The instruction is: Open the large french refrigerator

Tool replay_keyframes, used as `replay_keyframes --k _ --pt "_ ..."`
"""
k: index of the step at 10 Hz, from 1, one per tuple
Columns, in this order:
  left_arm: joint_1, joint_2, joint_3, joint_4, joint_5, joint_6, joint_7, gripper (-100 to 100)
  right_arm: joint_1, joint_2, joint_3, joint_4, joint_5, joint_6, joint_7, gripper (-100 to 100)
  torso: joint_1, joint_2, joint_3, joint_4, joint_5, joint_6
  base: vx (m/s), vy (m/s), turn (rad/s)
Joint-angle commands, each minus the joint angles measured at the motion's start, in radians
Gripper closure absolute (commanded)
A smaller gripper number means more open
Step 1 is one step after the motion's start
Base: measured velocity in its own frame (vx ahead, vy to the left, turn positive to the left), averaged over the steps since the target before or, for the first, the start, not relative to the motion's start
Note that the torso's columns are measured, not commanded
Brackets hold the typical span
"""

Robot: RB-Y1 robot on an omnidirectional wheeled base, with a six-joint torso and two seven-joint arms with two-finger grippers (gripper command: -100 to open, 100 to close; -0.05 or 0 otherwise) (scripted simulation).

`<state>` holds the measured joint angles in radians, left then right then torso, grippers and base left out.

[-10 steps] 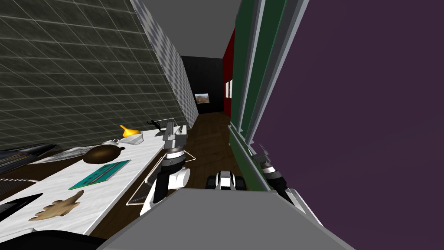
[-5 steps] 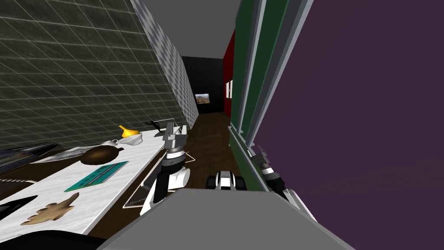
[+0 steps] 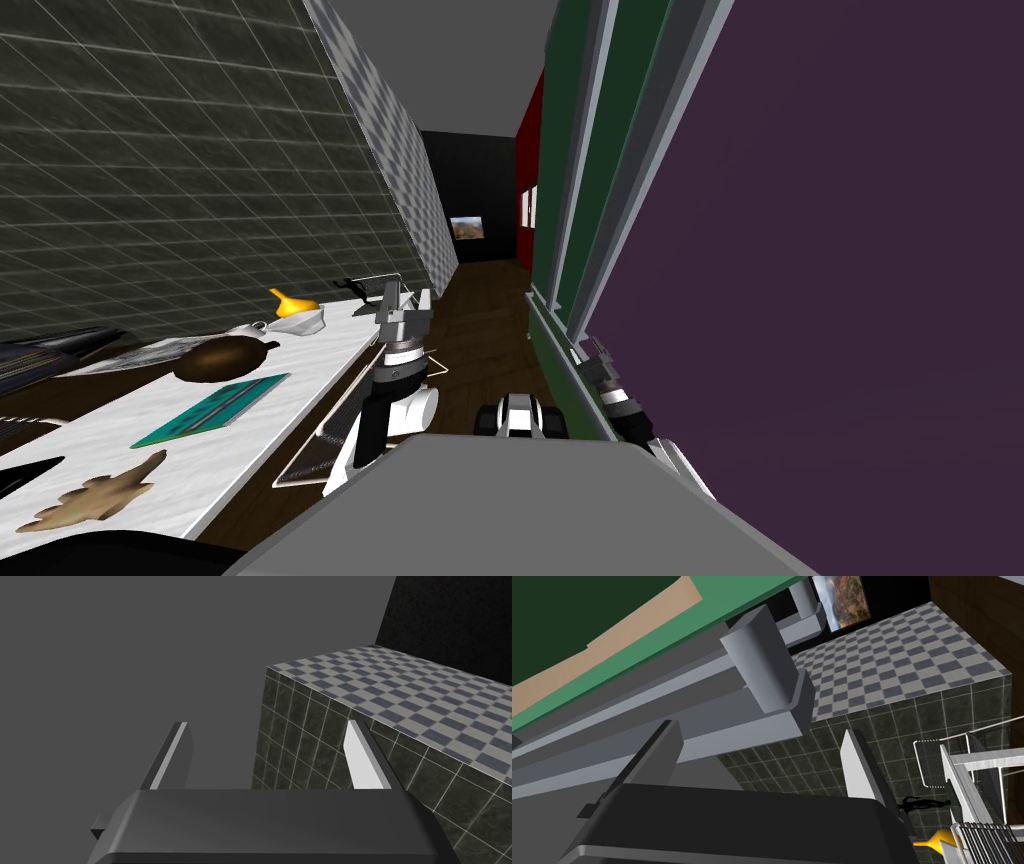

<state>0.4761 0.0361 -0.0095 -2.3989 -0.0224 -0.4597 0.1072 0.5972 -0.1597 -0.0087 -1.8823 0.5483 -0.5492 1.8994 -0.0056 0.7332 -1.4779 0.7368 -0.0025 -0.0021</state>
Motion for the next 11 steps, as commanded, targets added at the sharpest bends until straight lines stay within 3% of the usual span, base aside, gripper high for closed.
replay_keyframes --k 1,3,4,7,8,9,11 --pt "0.000 0.000 0.000 0.000 0.000 0.000 0.000 0 0.000 0.022 0.002 0.012 0.015 -0.001 0.058 -100 0.002 0.002 0.001 0.001 0.001 0.001 -0.003 -0.006 0.014" --pt "0.000 0.000 0.000 0.000 0.000 0.000 0.000 0 0.002 0.071 0.003 0.029 0.037 -0.004 0.122 -100 0.006 0.005 0.002 0.001 0.003 0.002 0.009 0.005 -0.007" --pt "0.000 0.000 0.000 0.000 0.000 0.000 0.000 0 0.002 0.071 0.003 0.029 0.037 -0.004 0.129 -100 0.007 0.005 0.002 0.001 0.003 0.002 0.020 0.006 -0.009" --pt "0.000 0.000 0.000 0.000 0.000 0.000 0.000 0 0.003 0.162 0.005 0.045 0.057 -0.006 0.197 -100 0.006 0.004 0.002 0.001 0.002 0.001 0.008 0.002 0.000" --pt "0.000 0.000 0.000 0.000 0.000 0.000 0.000 0 0.003 0.162 0.005 0.045 0.057 -0.006 0.197 -100 0.007 0.002 0.001 0.000 0.002 -0.001 -0.012 -0.012 0.040" --pt "0.000 0.000 0.000 0.000 0.000 0.000 0.000 0 0.003 0.190 0.005 0.048 0.061 -0.007 0.209 -100 0.007 0.001 0.000 0.000 0.002 -0.001 -0.005 -0.007 0.020" --pt "0.000 0.000 0.000 0.000 0.000 0.000 0.000 0 0.003 0.190 0.005 0.048 0.061 -0.007 0.209 -100 0.008 0.000 -0.001 0.000 0.003 -0.001 0.006 0.006 -0.020"
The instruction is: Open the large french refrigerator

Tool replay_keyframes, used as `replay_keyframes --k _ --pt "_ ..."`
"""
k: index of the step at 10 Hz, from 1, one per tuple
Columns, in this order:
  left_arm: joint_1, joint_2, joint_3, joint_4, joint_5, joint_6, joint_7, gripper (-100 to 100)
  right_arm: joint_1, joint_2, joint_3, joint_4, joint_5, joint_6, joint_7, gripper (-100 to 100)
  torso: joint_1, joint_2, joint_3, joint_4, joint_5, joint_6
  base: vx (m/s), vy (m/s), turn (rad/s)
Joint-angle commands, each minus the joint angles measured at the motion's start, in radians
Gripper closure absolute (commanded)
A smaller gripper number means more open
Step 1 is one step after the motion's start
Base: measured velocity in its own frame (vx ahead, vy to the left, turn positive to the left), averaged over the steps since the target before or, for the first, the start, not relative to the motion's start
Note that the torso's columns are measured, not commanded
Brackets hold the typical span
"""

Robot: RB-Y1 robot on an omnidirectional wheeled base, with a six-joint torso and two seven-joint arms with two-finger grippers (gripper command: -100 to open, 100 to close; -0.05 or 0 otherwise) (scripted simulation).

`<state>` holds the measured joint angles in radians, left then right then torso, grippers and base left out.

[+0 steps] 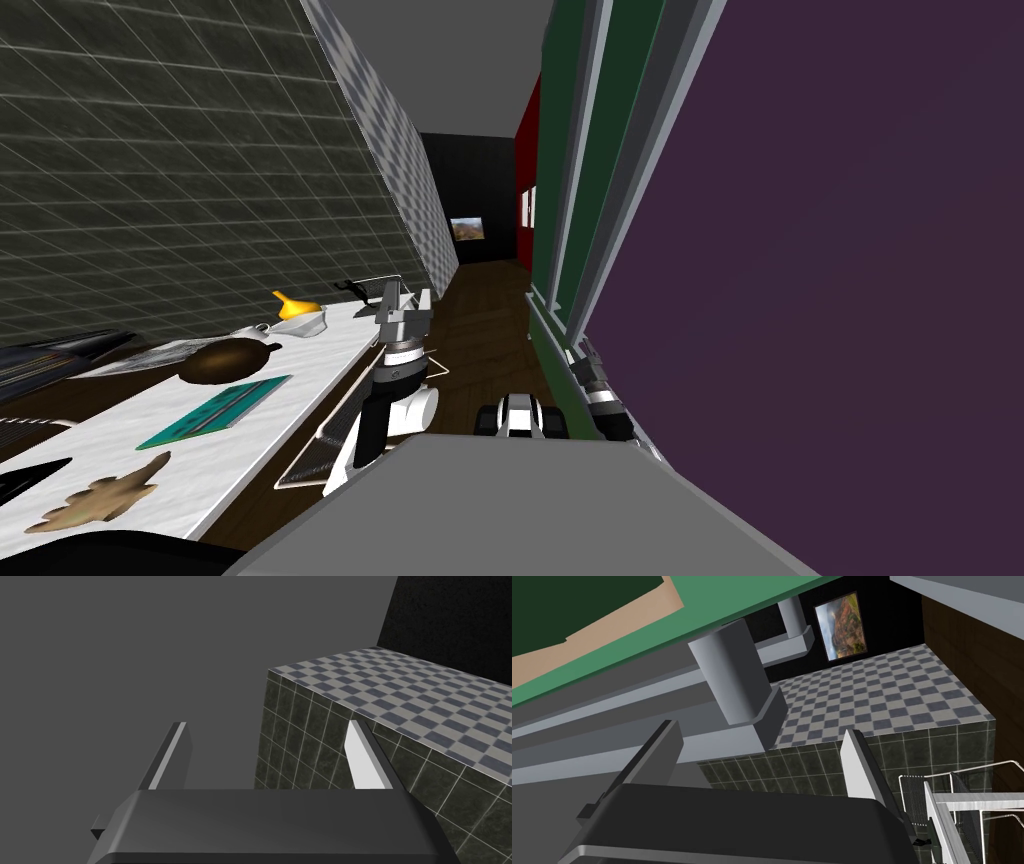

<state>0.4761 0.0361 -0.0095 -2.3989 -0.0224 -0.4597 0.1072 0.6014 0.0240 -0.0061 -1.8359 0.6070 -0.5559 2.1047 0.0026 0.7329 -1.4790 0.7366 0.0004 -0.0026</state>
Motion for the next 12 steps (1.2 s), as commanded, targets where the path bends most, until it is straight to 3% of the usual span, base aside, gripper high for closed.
replay_keyframes --k 1,7,12 --pt "0.000 0.000 0.000 0.000 0.000 0.000 0.000 0 -0.001 0.006 0.003 0.002 0.002 0.000 0.003 -100 0.000 0.000 0.000 0.000 0.000 -0.001 0.004 0.005 -0.012" --pt "0.000 0.000 0.000 0.000 0.000 0.000 0.000 0 -0.001 0.006 0.003 0.002 0.002 0.000 0.003 -100 0.000 0.000 0.000 0.000 0.000 -0.001 -0.002 -0.002 0.006" --pt "0.000 0.000 0.000 0.000 0.000 0.000 0.000 0 0.002 -0.122 0.001 -0.005 0.001 0.008 -0.002 -100 -0.003 0.002 0.002 0.000 -0.001 0.001 -0.001 0.001 0.002"
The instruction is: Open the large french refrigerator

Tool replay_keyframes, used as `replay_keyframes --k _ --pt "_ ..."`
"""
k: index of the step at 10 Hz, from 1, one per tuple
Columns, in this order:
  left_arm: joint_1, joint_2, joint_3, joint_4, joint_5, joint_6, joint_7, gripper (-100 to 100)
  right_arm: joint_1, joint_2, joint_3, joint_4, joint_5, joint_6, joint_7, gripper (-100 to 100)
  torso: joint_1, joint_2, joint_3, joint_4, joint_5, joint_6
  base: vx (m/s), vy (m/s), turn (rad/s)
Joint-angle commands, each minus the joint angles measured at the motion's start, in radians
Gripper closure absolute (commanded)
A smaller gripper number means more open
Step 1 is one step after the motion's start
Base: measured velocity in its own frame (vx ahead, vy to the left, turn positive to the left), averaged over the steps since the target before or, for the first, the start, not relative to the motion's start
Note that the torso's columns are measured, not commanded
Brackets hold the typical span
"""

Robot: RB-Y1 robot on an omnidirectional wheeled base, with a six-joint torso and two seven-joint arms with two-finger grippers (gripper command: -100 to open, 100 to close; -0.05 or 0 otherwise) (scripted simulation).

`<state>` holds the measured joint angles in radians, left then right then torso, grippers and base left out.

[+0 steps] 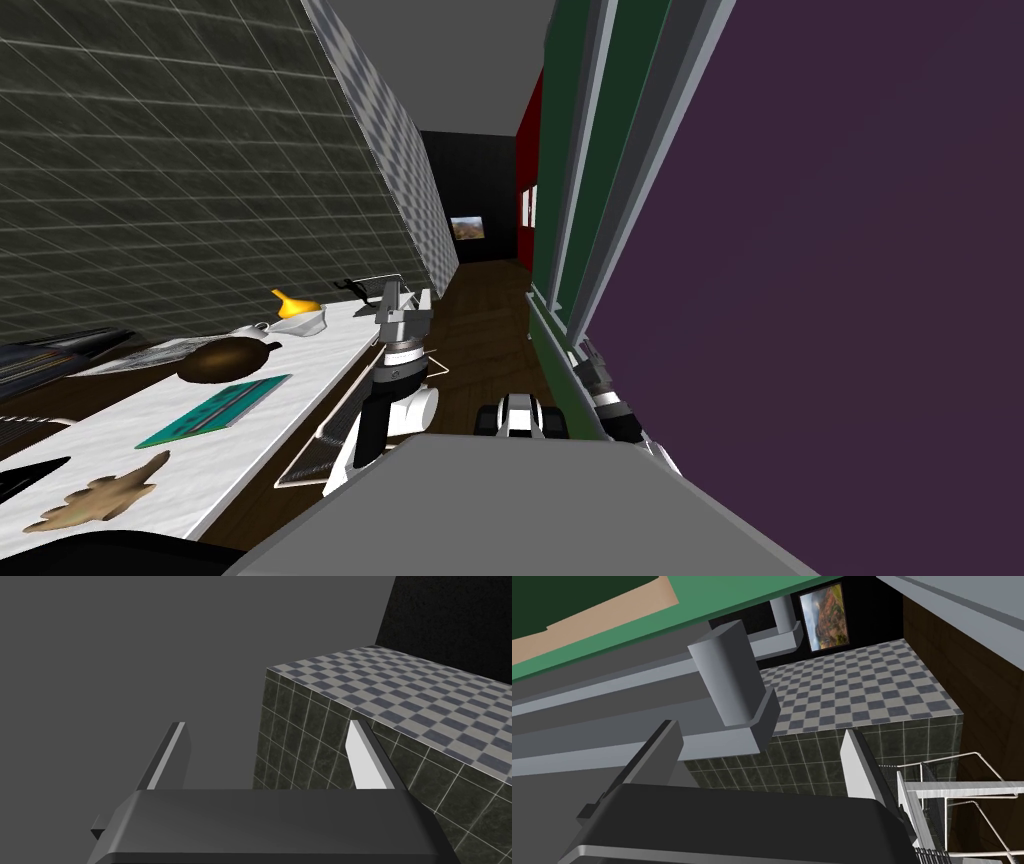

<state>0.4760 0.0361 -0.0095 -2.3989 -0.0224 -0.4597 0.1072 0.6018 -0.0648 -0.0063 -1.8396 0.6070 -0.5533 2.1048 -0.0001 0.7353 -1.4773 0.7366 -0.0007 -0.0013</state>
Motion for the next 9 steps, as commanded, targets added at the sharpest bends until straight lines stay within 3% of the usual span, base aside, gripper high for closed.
replay_keyframes --k 1,3,5,9 --pt "0.000 0.000 0.000 0.000 0.000 0.000 0.000 0 0.001 -0.049 0.002 -0.003 0.001 0.008 -0.004 -100 0.000 0.001 0.000 0.000 0.000 0.000 0.000 0.000 0.000" --pt "0.000 0.000 0.000 0.000 0.000 0.000 0.000 0 0.002 -0.087 0.004 -0.010 0.000 0.019 -0.011 -100 0.000 0.002 0.001 0.001 0.000 0.001 0.000 0.000 0.000" --pt "0.000 0.000 0.000 0.000 0.000 0.000 0.000 0 0.006 -0.093 0.010 -0.046 0.002 0.059 -0.029 -100 -0.001 0.000 -0.002 0.002 0.004 -0.001 0.008 -0.008 0.036" --pt "0.000 0.000 0.000 0.000 0.000 0.000 0.000 0 0.012 0.000 0.014 -0.082 0.006 0.089 -0.035 -100 0.002 -0.002 -0.002 0.002 0.003 0.000 -0.006 -0.007 0.022"
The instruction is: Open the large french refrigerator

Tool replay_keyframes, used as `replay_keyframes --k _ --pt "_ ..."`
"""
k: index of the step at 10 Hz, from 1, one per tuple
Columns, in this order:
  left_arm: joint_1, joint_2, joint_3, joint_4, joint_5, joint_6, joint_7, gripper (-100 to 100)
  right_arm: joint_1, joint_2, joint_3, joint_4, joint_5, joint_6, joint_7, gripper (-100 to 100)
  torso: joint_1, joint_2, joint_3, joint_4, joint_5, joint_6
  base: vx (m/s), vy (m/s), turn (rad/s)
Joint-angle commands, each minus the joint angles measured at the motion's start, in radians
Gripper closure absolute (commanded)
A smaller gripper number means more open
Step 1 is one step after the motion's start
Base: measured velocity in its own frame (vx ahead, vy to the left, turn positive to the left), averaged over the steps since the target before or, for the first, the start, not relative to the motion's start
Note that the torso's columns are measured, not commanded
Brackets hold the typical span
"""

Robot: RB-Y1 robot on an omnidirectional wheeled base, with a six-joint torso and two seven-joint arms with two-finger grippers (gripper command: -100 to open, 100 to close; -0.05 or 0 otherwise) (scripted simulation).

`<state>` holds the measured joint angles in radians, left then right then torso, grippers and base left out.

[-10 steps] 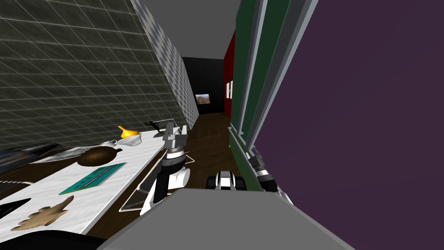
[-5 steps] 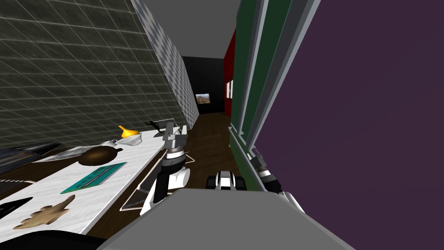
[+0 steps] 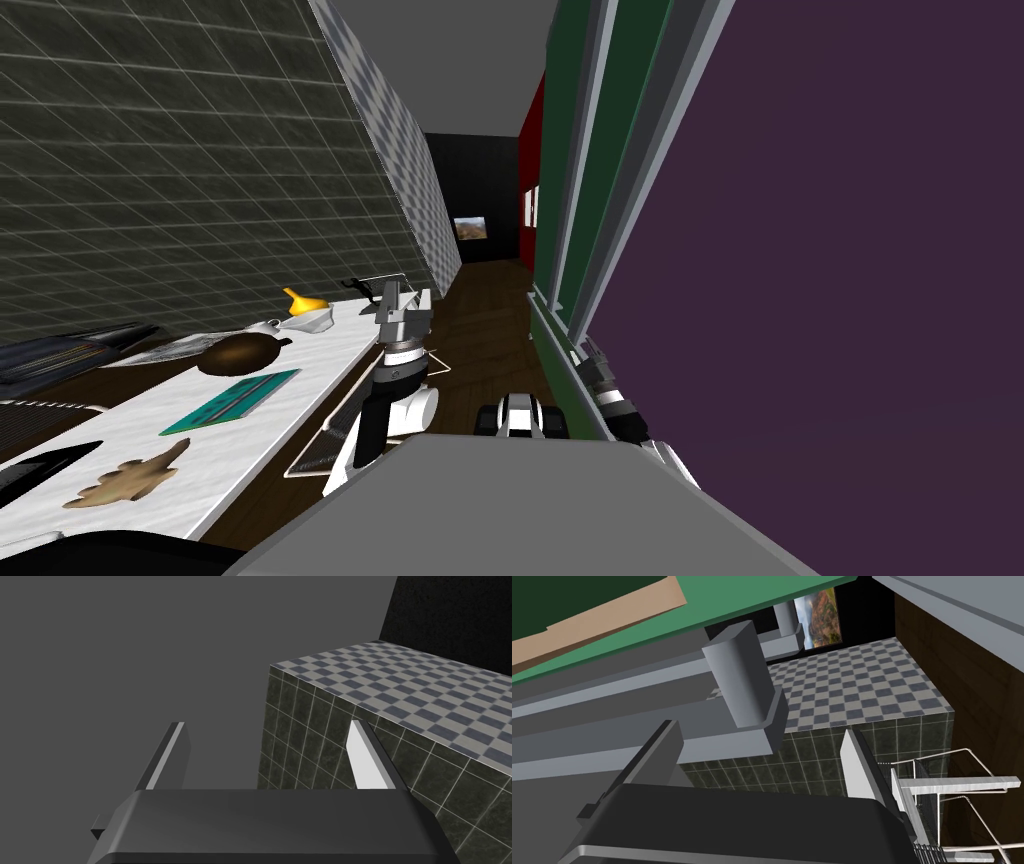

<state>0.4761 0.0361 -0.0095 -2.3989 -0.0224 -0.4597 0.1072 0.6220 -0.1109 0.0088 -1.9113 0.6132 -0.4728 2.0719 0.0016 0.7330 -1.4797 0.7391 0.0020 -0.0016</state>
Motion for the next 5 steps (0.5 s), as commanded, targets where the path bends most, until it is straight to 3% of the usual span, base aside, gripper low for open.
replay_keyframes --k 1,3,4,5 --pt "0.000 0.000 0.000 0.000 0.000 0.000 0.000 0 -0.008 0.068 0.000 -0.013 0.000 0.010 -0.003 -100 -0.001 -0.001 -0.001 0.001 0.000 -0.001 0.000 0.000 0.000" --pt "0.000 0.000 0.000 0.000 0.000 0.000 0.000 0 -0.007 0.109 0.000 -0.015 0.001 0.012 -0.003 -100 -0.001 -0.002 -0.002 0.001 0.001 -0.002 -0.003 -0.005 0.012" --pt "0.000 0.000 0.000 0.000 0.000 0.000 0.000 0 0.008 0.097 0.002 -0.010 0.002 0.010 -0.001 -100 0.000 -0.002 -0.002 0.001 0.001 -0.002 -0.007 0.005 0.002" --pt "0.000 0.000 0.000 0.000 0.000 0.000 0.000 0 -0.014 0.085 -0.048 0.017 0.029 -0.022 -0.051 -100 0.000 -0.001 0.000 0.000 0.000 -0.001 0.003 0.055 -0.002"
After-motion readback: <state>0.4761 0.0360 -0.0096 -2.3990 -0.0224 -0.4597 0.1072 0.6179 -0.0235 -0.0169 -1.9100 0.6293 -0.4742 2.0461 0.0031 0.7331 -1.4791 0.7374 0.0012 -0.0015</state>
